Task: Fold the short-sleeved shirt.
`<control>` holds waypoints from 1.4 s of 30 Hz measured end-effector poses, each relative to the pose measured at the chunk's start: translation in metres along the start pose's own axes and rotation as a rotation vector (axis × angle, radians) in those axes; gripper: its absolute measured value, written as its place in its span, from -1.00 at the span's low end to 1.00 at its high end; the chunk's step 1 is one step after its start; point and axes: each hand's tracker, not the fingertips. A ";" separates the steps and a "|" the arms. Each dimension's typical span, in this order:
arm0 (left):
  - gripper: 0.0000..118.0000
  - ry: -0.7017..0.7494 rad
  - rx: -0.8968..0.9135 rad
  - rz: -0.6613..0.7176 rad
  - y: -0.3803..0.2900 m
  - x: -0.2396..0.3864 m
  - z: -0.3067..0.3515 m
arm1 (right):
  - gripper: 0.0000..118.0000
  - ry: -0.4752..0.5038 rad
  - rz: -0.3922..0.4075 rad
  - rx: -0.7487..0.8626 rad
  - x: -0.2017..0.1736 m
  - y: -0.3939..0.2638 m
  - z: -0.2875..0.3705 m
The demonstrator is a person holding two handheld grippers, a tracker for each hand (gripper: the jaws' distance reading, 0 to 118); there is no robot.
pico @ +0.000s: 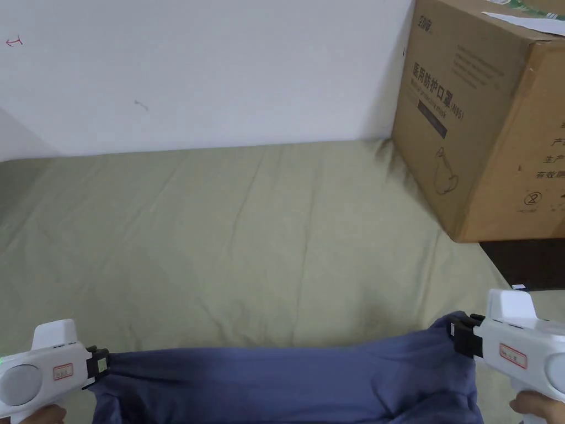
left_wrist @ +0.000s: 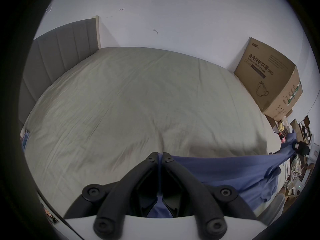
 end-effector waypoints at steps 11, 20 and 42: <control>-1.00 0.012 -0.119 -0.001 -0.104 -0.024 0.032 | -1.00 -0.017 -0.062 -0.099 0.004 -0.104 0.056; -1.00 0.065 -0.170 -0.043 -0.155 -0.028 0.013 | -1.00 -0.127 -0.165 -0.224 0.029 -0.169 0.011; 0.87 -0.032 0.609 -0.085 -0.050 0.080 0.182 | 0.54 -0.123 0.137 0.516 -0.117 -0.011 0.147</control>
